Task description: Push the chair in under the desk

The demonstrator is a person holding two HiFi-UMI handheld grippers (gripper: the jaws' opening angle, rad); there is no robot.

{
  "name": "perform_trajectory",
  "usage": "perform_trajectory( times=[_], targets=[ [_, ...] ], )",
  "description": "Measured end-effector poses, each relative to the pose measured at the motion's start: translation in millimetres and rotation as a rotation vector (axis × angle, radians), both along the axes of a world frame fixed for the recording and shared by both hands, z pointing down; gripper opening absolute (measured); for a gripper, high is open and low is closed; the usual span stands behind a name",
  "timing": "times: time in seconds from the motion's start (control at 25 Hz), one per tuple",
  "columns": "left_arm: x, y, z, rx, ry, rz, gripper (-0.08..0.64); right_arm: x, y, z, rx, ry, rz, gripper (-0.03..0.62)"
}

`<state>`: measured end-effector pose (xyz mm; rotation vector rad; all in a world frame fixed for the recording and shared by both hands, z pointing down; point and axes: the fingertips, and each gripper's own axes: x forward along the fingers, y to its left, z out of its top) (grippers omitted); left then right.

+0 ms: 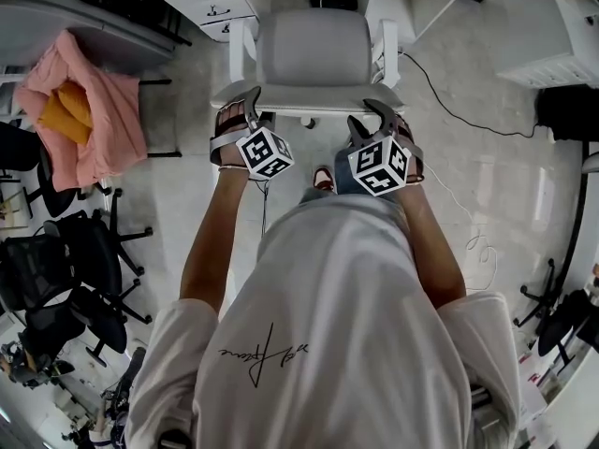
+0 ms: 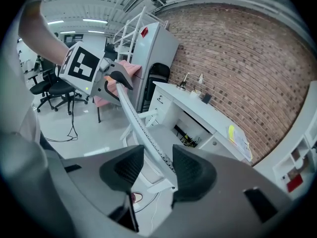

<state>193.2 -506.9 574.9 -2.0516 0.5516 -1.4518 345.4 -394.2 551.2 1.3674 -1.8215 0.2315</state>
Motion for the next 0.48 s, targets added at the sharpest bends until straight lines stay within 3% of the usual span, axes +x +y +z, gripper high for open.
perform_trajectory(
  times=[0.16,0.36,0.48],
  targets=[
    [-1.0,9.3,-8.6,-0.072,0.069,-0.023,0.230,0.1,1.6,-4.1,0.023,-0.040,-0.008,0.196],
    [-3.5,18.0,-21.0,-0.107,0.153,-0.064,0.230,0.2,6.2,-15.5,0.047,-0.118,-0.013,0.173],
    [-4.9,21.0,-28.7,-0.129,0.200,-0.087,0.230,-1.3,9.2,-26.2,0.078,-0.157,-0.004,0.101]
  ],
)
